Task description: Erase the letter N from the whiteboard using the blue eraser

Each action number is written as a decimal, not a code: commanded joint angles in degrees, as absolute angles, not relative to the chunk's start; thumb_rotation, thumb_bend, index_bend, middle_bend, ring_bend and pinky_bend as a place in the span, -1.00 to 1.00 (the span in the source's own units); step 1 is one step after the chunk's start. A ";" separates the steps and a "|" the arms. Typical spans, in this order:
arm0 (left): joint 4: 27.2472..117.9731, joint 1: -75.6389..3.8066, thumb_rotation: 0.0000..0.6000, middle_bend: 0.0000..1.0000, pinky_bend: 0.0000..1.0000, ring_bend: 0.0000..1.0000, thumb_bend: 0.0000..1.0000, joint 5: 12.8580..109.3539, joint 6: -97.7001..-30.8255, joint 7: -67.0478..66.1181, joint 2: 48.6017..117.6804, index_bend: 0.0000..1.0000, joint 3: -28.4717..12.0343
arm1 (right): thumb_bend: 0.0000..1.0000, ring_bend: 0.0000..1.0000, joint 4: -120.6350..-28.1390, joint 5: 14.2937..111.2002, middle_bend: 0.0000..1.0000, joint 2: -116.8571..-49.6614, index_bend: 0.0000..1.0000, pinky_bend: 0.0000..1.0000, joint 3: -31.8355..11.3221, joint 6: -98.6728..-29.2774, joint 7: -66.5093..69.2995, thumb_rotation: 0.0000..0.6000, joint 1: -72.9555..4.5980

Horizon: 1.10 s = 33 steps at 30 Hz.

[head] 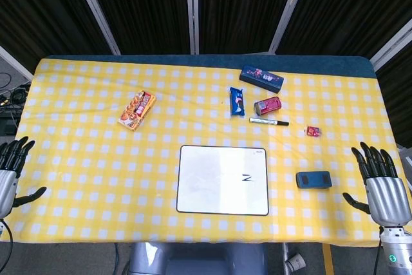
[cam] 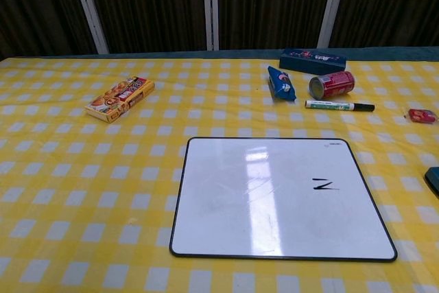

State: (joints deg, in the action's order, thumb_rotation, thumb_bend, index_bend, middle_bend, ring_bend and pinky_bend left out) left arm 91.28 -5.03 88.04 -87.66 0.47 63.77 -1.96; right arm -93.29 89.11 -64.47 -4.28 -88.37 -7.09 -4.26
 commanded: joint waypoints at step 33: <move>92.91 -5.64 1.00 -1.00 -1.00 -1.00 -1.00 83.94 -84.85 -2.06 63.76 -1.00 -3.12 | -1.00 -0.72 -73.29 91.05 -0.47 -73.06 -0.49 -0.64 1.46 -62.23 5.02 1.00 -17.58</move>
